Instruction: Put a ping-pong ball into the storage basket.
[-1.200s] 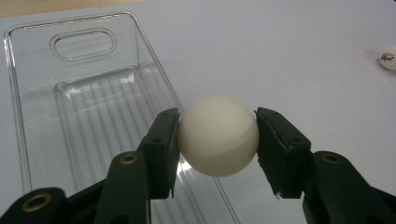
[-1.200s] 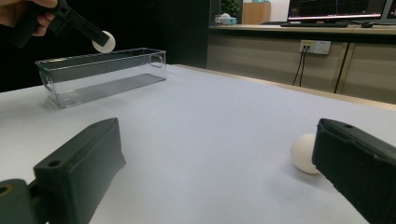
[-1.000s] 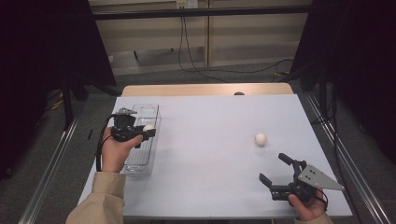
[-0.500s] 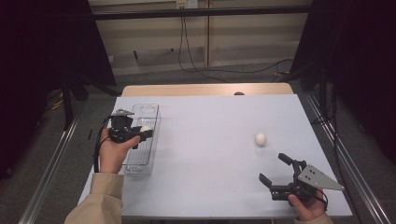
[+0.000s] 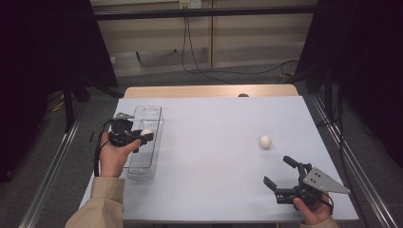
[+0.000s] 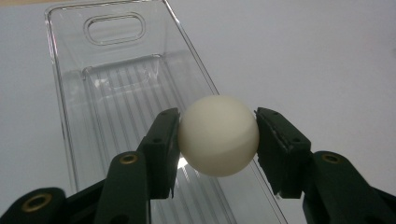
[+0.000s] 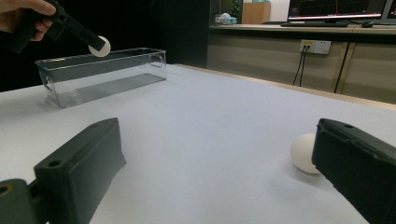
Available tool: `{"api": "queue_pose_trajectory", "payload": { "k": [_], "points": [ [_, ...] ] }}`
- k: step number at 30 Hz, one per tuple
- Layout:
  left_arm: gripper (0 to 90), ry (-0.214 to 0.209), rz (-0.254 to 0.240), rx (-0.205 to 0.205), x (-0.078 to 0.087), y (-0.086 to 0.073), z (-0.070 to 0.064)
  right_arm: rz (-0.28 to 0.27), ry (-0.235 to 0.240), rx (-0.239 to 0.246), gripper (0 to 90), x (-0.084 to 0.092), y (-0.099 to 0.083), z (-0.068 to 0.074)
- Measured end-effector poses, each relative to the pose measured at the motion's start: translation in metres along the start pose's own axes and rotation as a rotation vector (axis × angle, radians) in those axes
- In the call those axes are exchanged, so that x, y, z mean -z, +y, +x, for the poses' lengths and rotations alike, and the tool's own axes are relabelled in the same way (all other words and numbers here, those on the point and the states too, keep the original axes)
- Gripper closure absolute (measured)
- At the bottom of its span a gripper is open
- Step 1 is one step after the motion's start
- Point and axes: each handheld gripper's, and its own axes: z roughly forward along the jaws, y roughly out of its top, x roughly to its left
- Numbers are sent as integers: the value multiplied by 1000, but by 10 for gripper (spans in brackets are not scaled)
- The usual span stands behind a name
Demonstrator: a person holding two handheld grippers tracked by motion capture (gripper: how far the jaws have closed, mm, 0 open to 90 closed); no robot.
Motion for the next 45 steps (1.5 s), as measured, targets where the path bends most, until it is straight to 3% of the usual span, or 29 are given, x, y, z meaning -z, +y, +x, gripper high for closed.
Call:
{"api": "queue_pose_trajectory", "payload": {
  "k": [31, 45],
  "points": [
    [509, 33, -1, -11, -1, -7, 4, -1, 0, 1, 14, 0, 0, 0],
    [369, 30, -33, -11, 0, -5, 0, -1, 0, 2, 14, 0, 0, 1]
  ]
}}
